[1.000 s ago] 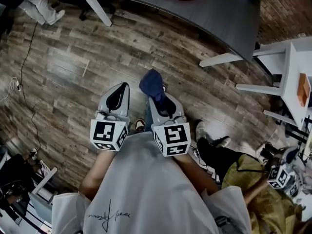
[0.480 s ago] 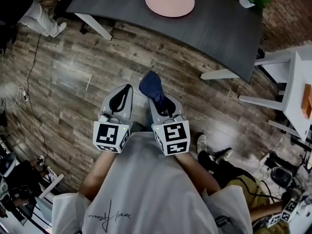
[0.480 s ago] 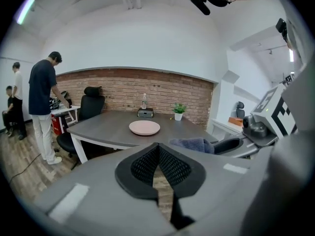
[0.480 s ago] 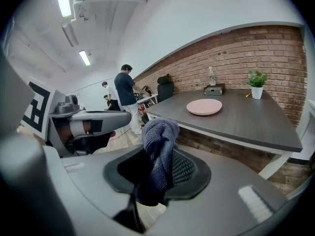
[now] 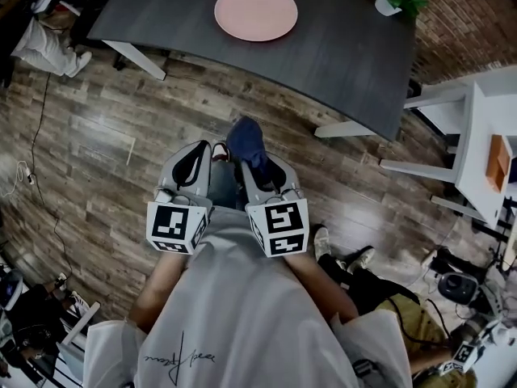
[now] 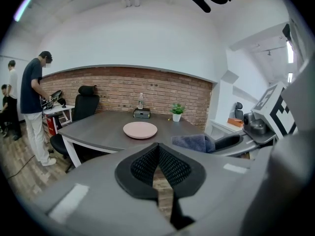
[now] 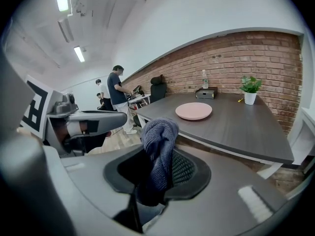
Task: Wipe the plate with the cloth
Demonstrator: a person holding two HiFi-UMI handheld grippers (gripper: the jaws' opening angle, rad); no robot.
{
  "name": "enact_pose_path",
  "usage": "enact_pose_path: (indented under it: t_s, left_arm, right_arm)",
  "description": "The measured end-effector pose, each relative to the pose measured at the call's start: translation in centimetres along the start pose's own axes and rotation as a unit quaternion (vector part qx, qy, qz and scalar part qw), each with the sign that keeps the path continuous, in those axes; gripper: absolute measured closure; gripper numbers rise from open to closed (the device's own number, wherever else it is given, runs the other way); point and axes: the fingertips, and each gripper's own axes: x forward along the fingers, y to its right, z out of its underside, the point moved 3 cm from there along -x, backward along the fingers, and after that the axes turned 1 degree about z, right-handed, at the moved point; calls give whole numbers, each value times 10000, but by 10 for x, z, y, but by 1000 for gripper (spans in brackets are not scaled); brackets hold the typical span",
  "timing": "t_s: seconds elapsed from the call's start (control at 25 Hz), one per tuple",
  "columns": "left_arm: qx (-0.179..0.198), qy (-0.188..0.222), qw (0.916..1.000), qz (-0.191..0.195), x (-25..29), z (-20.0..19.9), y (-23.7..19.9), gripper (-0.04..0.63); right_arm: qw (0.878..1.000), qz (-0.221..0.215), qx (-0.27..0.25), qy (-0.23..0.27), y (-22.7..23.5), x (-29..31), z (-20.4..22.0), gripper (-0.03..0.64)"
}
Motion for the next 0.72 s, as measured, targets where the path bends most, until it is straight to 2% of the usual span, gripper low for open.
enact_pose_path:
  t_s: [0.28, 0.72]
  left_arm:
    - [-99, -107, 9992, 363, 42, -2, 0, 591]
    - [-77, -158, 9988, 463, 112, -39, -44, 588]
  right_arm:
    - [9999, 77, -22, -94, 24, 17, -11, 511]
    - [9999, -38, 122, -96, 56, 77, -58, 511]
